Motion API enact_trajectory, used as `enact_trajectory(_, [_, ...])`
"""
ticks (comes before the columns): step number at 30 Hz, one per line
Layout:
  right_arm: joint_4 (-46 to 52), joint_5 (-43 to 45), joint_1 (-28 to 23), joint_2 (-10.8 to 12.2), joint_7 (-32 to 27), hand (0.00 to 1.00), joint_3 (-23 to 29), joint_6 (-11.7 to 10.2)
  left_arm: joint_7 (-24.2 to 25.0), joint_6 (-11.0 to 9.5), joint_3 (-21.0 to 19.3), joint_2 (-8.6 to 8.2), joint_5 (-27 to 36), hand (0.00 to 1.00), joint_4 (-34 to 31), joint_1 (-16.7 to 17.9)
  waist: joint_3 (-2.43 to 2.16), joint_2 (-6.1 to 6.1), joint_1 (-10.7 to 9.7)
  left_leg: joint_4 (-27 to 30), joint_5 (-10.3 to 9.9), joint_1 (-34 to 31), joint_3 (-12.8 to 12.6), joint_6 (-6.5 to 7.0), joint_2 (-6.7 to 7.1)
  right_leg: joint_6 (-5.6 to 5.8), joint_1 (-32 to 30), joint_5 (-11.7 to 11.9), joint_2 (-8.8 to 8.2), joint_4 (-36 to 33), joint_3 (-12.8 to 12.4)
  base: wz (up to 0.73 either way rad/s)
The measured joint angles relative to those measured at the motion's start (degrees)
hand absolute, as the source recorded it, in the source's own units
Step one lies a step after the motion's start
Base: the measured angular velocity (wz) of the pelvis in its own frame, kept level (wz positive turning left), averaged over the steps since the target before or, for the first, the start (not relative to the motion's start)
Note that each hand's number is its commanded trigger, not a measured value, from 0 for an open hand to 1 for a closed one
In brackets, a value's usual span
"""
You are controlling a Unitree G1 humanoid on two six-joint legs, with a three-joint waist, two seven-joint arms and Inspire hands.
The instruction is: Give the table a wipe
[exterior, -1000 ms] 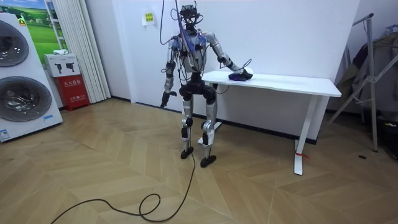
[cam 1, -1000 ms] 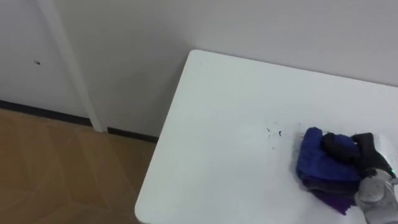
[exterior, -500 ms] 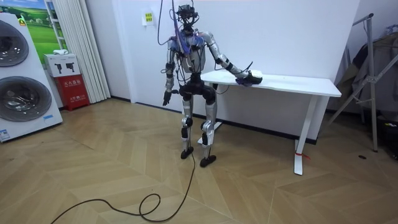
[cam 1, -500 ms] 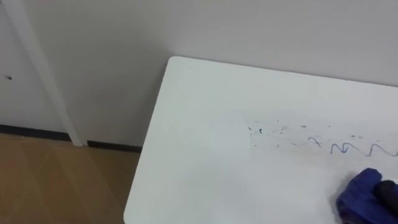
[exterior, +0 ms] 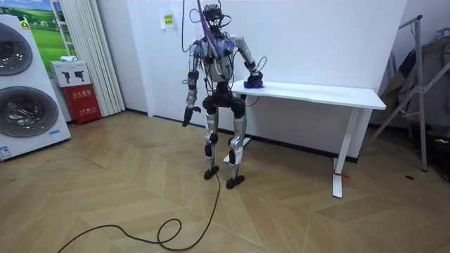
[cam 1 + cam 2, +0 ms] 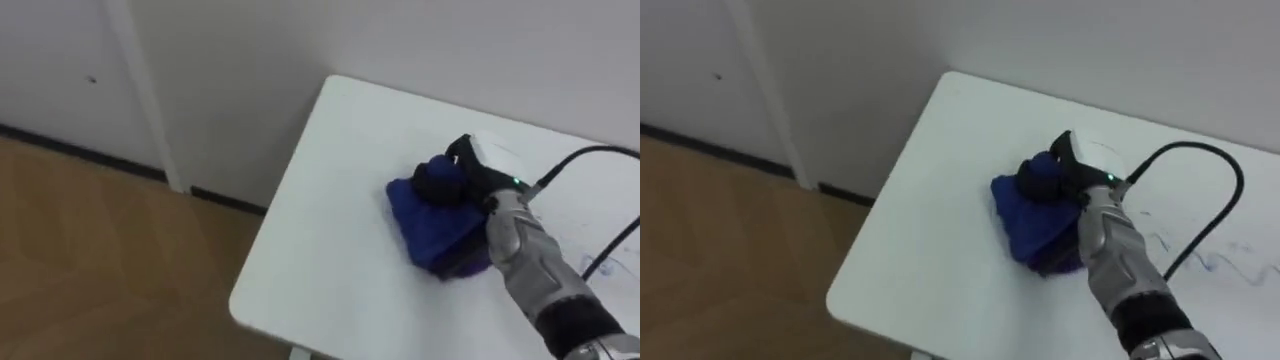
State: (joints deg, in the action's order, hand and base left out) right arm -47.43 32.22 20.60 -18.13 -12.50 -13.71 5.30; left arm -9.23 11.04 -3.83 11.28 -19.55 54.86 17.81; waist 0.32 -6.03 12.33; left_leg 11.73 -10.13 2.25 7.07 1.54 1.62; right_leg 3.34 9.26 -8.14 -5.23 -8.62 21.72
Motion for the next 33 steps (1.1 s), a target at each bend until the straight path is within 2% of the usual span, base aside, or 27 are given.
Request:
enact_trajectory(2, [-2.63,-7.35,-3.43,-0.87,-1.75,1.00,5.67,-4.13,0.36,0.07,-0.94,0.43,-0.12,0.00,-0.01,1.50,0.00,0.10,-0.55,0.86,0.07,-0.77,2.00,0.09,0.43,0.17,0.55,-0.12,-0.39,0.06,1.68,0.56])
enact_trajectory(3, [-3.67,-8.56,-3.89,-0.91,-1.90,1.00,6.77,-5.02,0.51,0.05,-1.21,0.65,-0.23,0.00,-0.02,1.63,0.01,0.16,-1.07,1.12,0.07,-0.83,2.54,0.09,0.67,0.17,0.92,-0.13,-0.48,0.10,2.24,0.48])
enact_trajectory(5, [-6.67,-12.54,-6.08,-1.61,-3.38,1.00,10.61,-7.90,1.07,-0.95,-2.54,1.13,-0.23,0.00,-0.22,1.48,-0.07,0.48,-2.22,1.50,0.06,-0.80,2.58,0.10,1.19,0.31,2.08,-0.22,-0.75,0.16,2.07,0.45])
enact_trajectory(7, [-8.16,-14.51,-7.96,-2.51,-4.86,1.00,13.03,-9.21,1.10,-2.11,-4.13,1.24,-0.42,0.00,-0.41,0.78,-0.16,0.51,-2.44,1.44,0.04,-0.79,1.52,0.13,1.15,0.40,2.21,-0.27,-0.84,0.05,1.64,0.18])
enact_trajectory(9, [-9.83,-15.21,-9.60,-3.35,-5.55,1.00,16.22,-9.39,0.92,-2.99,-5.61,1.37,-1.06,0.00,-0.51,0.39,-0.39,0.37,-2.72,1.50,-0.22,-0.89,0.96,0.61,1.05,0.46,2.20,-0.32,-0.77,0.07,1.19,-0.03])
enact_trajectory(12, [-11.06,-15.96,-14.11,-5.34,-6.90,1.00,21.51,-9.51,0.87,-3.00,-7.22,0.89,-1.37,0.00,-0.52,0.77,-0.84,0.78,-3.48,1.81,-0.44,-0.66,0.13,0.93,1.08,0.47,2.15,-0.31,-0.81,-0.01,-1.40,-0.15])
enact_trajectory(14, [-12.07,-16.64,-16.97,-6.48,-8.21,1.00,24.79,-9.51,0.65,-2.80,-8.57,0.80,-1.26,0.00,-1.02,1.57,-1.07,0.90,-5.38,1.78,-0.46,-0.44,-0.50,0.95,1.36,0.47,2.41,-0.31,-0.79,0.06,-1.71,-0.16])
enact_trajectory(17, [-12.36,-16.87,-21.24,-6.96,-10.70,1.00,28.52,-9.51,-1.60,-2.77,-9.33,0.37,-1.21,0.00,-1.37,2.39,-1.30,1.24,-6.87,1.62,-0.49,0.41,-0.78,0.88,1.13,0.47,3.01,-0.32,-0.73,-0.04,-2.01,-0.14])
enact_trajectory(19, [-12.26,-16.93,-21.91,-6.99,-12.03,1.00,28.94,-9.44,-1.83,-2.77,-9.00,0.13,-0.91,0.00,-1.38,2.64,-1.43,1.45,-7.62,1.63,-0.48,0.45,-1.65,0.80,0.97,0.55,2.83,-0.37,-0.73,-0.04,-2.67,-0.32])
enact_trajectory(21, [-11.81,-16.86,-21.05,-6.98,-12.44,1.00,28.60,-8.72,-1.82,-2.76,-8.61,-0.05,-0.05,0.00,-1.51,2.38,-1.45,1.60,-7.47,1.75,-0.50,0.48,-2.73,0.69,0.77,0.64,2.56,-0.42,-0.72,0.05,-2.89,-0.34])
enact_trajectory(24, [-10.00,-16.03,-16.86,-6.70,-12.56,1.00,25.50,-4.08,-1.77,-2.71,-6.33,-0.63,1.13,0.00,-1.51,1.45,-1.39,2.35,-5.84,1.86,-0.50,0.34,-5.57,0.13,0.05,0.63,1.22,-0.42,-0.57,-0.15,-4.58,-0.56])
enact_trajectory(26, [-6.73,-12.19,-11.14,-6.02,-11.78,1.00,18.67,1.10,-1.18,-2.45,-4.19,-1.22,1.10,0.00,-1.29,0.50,-1.24,2.98,-3.85,1.83,-0.15,-0.57,-5.41,-0.07,-0.08,-0.81,-0.99,0.20,-0.03,-0.54,-5.40,-0.77])
enact_trajectory(27, [-5.49,-11.36,-9.58,-5.50,-11.11,1.00,16.27,1.85,-1.15,-2.35,-3.69,-1.22,1.10,0.00,-1.15,0.28,-1.19,3.03,-3.57,1.74,-0.02,-0.74,-5.20,-0.19,-0.19,-0.99,-1.58,0.31,0.20,-0.81,-5.79,-0.63])
enact_trajectory(28, [-4.05,-9.88,-5.61,-4.05,-9.29,1.00,10.90,2.81,-0.98,-2.22,-2.90,-1.23,1.13,0.00,-0.59,-0.16,-0.83,2.50,-2.39,1.54,0.17,-0.96,-5.18,-0.37,-0.50,-1.49,-2.82,0.44,0.58,-1.34,-5.96,-0.43])
enact_trajectory(29, [-2.71,-8.93,-1.63,-2.66,-7.36,1.00,6.27,2.93,-0.17,-2.08,-2.67,-1.23,1.29,0.00,-0.31,-0.90,-0.95,2.84,-1.64,1.76,0.35,-1.93,-5.04,-0.65,-0.93,-1.93,-3.67,0.59,1.07,-1.17,-5.87,-0.26])
enact_trajectory(30, [-2.46,-8.75,0.55,-2.09,-6.47,1.00,4.37,2.72,0.12,-1.98,-2.58,-1.21,1.33,0.00,-0.29,-1.42,-0.58,2.43,-1.42,1.77,0.56,-2.45,-4.77,-0.70,-0.96,-2.15,-4.04,0.48,1.26,-1.09,-5.74,0.25])
enact_trajectory(31, [-2.45,-8.62,4.03,-1.76,-4.87,1.00,2.05,1.87,0.49,-1.83,-1.76,-1.16,1.36,0.00,-0.39,-2.51,-0.06,2.25,-0.98,1.77,1.41,-3.58,-3.55,-1.32,-0.89,-2.22,-4.81,0.18,1.46,-0.96,-5.31,0.60])
enact_trajectory(32, [-2.59,-8.85,6.82,-1.76,-3.96,1.00,1.37,1.45,1.03,-1.76,-1.02,-1.17,1.38,0.00,-1.13,-2.67,0.31,1.87,0.10,1.63,2.01,-4.20,-2.76,-1.46,-0.86,-2.41,-5.58,0.03,1.38,-0.82,-4.05,0.61])
enact_trajectory(33, [-2.73,-9.32,7.81,-1.76,-3.71,1.00,1.34,1.33,1.01,-1.55,-0.39,-1.13,1.42,0.00,-1.49,-2.36,0.42,1.88,0.94,1.42,2.27,-4.47,-2.31,-1.43,-0.80,-2.47,-5.61,0.01,1.38,-0.61,-3.59,0.50])
